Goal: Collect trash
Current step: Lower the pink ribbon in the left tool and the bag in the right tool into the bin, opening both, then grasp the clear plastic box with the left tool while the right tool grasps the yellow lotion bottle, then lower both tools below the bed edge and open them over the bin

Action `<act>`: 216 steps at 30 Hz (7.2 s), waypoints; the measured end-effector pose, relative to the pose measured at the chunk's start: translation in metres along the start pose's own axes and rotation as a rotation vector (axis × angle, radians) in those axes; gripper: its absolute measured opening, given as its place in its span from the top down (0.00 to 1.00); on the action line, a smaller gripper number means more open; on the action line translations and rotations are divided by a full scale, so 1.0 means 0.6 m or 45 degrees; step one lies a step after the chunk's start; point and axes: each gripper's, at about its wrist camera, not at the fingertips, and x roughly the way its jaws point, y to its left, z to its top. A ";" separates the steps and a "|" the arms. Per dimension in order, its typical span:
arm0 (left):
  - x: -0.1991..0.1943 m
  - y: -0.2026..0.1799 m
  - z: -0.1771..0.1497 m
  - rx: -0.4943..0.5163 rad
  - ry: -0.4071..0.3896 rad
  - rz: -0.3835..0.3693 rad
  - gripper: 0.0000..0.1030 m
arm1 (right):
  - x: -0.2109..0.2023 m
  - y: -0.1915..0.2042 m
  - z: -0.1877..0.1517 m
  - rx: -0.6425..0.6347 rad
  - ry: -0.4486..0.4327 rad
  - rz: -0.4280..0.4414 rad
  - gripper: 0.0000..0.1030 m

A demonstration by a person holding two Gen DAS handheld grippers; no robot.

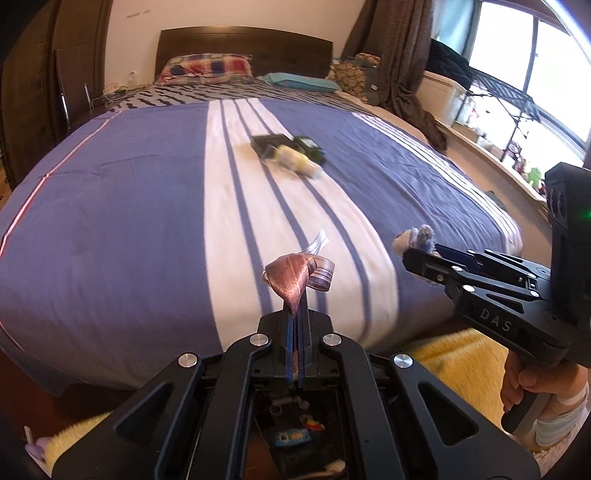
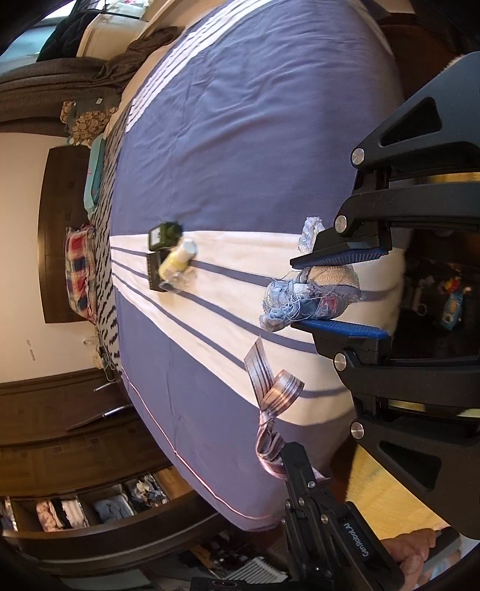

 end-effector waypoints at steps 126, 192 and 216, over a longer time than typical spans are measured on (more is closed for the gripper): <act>0.341 0.084 0.265 -0.037 0.134 0.121 0.16 | 0.318 -0.116 0.273 -0.016 0.133 -0.046 0.67; 0.200 0.025 -0.258 -0.151 0.612 -0.020 0.70 | 0.177 -0.011 -0.250 0.119 0.605 0.056 0.67; 0.162 0.017 -0.198 -0.097 0.506 -0.003 0.31 | 0.102 -0.046 -0.161 0.138 0.393 -0.028 0.56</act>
